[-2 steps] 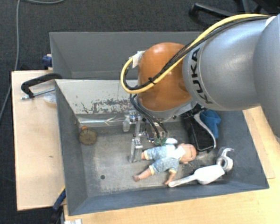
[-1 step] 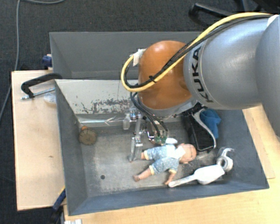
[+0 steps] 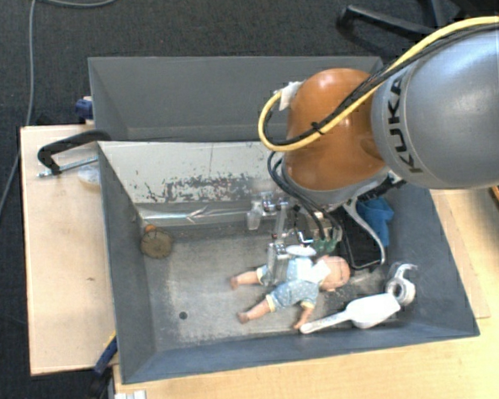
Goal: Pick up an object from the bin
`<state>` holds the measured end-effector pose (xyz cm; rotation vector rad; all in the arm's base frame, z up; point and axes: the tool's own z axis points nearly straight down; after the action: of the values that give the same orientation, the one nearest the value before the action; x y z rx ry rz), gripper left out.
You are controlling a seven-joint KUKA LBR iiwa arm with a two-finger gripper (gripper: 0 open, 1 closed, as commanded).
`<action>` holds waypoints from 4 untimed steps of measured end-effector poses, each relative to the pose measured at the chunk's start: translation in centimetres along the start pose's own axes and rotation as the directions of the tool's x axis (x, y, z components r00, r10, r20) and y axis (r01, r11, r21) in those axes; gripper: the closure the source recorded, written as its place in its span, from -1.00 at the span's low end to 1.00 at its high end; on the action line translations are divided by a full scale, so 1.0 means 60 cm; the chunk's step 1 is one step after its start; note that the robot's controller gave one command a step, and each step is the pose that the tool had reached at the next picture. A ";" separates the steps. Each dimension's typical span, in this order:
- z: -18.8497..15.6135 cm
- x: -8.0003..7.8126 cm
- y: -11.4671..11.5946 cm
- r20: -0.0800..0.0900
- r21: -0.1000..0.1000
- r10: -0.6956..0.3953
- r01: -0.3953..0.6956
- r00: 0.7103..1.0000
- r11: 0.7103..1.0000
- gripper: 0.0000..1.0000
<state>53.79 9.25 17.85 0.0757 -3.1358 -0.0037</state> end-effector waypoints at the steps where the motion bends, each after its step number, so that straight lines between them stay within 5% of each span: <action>1: 0.019 0.045 -0.043 0.006 0.003 -0.047 0.046 0.999 0.999 -1.00; 2: 0.110 0.044 -0.058 0.009 0.001 -0.194 0.194 0.981 0.981 -1.00; 3: 0.160 0.054 -0.145 0.003 0.001 -0.261 0.261 0.965 0.965 -1.00; 4: 0.165 0.046 -0.127 0.011 0.006 -0.438 0.437 0.899 0.899 1.00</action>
Offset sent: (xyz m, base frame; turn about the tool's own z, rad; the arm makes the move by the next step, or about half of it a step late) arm -0.0220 -0.0456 -0.1033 -0.2583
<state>51.37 1.52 7.97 0.7808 -3.0508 -0.0008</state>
